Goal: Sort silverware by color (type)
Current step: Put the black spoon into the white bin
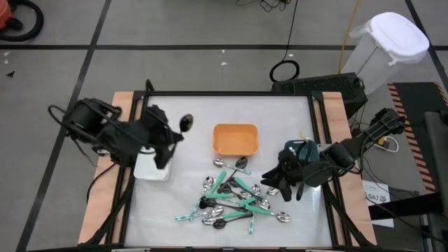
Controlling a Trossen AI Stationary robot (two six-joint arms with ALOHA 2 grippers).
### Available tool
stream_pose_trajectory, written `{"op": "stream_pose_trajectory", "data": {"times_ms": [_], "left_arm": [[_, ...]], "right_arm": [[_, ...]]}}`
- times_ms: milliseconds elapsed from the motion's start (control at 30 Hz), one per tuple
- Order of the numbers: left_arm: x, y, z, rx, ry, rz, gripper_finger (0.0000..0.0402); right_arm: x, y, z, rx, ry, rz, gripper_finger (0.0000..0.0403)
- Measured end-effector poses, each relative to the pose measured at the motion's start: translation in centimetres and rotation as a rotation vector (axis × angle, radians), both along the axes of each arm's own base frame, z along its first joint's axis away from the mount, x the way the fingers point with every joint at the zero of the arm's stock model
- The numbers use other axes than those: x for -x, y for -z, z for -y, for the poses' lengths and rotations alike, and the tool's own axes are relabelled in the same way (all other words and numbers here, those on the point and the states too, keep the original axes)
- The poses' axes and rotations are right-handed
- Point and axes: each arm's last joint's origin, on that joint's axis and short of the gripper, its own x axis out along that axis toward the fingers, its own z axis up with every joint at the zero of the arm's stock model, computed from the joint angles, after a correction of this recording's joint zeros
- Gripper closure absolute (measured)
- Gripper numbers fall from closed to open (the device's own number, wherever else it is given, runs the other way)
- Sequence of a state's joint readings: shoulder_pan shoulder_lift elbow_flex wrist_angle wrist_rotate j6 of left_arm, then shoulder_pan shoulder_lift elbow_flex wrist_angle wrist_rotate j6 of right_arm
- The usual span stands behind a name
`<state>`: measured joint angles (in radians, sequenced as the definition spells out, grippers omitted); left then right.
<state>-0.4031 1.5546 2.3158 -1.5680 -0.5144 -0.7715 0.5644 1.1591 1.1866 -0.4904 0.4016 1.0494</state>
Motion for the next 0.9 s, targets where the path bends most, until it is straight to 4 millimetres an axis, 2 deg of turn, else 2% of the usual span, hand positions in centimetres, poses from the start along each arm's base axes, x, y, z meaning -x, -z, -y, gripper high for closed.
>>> {"op": "stream_pose_trajectory", "data": {"times_ms": [67, 167, 333, 500, 700, 900], "left_arm": [[1.0, 0.2, -1.0, -0.011, -0.022, -0.009, 0.0396], [2.3, 1.6, -2.4, -0.025, -0.071, -0.058, 0.0396], [5.0, 6.0, -4.1, 0.018, -0.185, -0.169, 0.0396], [7.4, 10.6, -4.8, 0.144, -0.309, -0.178, 0.0396], [8.9, 16.1, -5.1, 0.165, -0.389, -0.29, 0.0396], [8.9, 20.3, -5.0, 0.151, -0.386, -0.404, 0.0396]], "right_arm": [[0.0, 0.0, 0.1, 0.0, 0.02, 0.004, 0.0277], [0.0, 0.0, 0.1, -0.001, 0.025, 0.005, 0.0277], [0.0, 0.0, 0.1, 0.011, 0.049, 0.013, 0.0277], [-0.1, -0.1, 0.3, 0.029, 0.083, 0.024, 0.0277], [-0.1, -0.1, 0.5, 0.064, 0.142, 0.038, 0.0277], [-0.1, 0.0, 0.8, 0.089, 0.183, 0.036, 0.0277]]}}
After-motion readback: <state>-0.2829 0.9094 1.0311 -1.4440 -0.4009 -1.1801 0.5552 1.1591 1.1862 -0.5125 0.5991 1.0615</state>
